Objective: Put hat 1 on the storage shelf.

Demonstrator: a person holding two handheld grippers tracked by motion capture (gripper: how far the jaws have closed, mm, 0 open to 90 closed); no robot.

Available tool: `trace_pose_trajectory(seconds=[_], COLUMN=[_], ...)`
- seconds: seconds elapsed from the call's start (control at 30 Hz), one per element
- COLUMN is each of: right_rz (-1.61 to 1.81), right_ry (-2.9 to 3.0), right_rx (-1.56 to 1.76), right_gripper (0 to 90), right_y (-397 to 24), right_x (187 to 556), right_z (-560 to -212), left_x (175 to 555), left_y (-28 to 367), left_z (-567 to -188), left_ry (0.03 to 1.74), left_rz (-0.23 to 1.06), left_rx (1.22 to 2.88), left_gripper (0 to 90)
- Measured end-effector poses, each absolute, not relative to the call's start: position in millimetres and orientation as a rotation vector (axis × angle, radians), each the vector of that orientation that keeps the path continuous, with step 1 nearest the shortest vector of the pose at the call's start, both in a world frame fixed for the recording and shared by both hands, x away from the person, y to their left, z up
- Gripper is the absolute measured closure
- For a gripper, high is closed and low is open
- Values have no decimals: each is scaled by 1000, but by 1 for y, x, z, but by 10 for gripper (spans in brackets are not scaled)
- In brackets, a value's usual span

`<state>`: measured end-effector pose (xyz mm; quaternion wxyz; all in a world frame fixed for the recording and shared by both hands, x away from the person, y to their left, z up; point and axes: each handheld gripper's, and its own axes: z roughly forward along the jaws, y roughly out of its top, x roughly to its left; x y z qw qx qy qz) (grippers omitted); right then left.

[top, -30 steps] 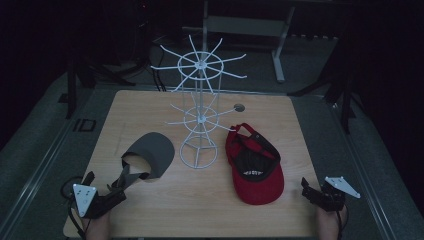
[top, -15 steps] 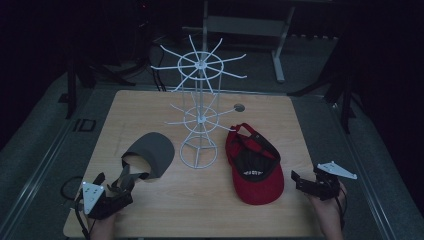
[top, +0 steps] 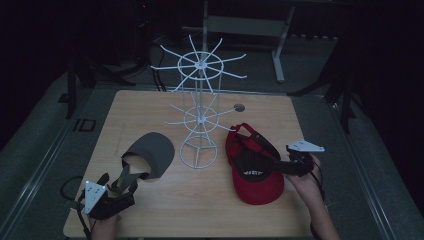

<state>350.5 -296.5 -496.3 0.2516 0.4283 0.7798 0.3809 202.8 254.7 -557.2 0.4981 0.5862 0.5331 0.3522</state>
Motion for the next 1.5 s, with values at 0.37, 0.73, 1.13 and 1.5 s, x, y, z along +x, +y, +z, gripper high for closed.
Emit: trace_pose_trajectory(seconds=[0.37, 0.73, 1.13, 1.5], right_rz=[832, 760, 781, 964], right_ry=[2255, 2299, 2267, 2158], right_rx=[1097, 1044, 1108, 1181], right_gripper=[210, 493, 867, 870], right_y=[-271, -261, -267, -274], right_x=[388, 402, 397, 378], right_z=[-529, -546, -538, -501], left_x=[202, 203, 203, 203], left_y=[255, 256, 256, 256], left_z=[-557, -558, -558, -558], left_ry=[1278, 1288, 1298, 1301], left_rz=[843, 842, 837, 838], left_rx=[1422, 1427, 1422, 1424], left_gripper=[8, 8, 8, 8])
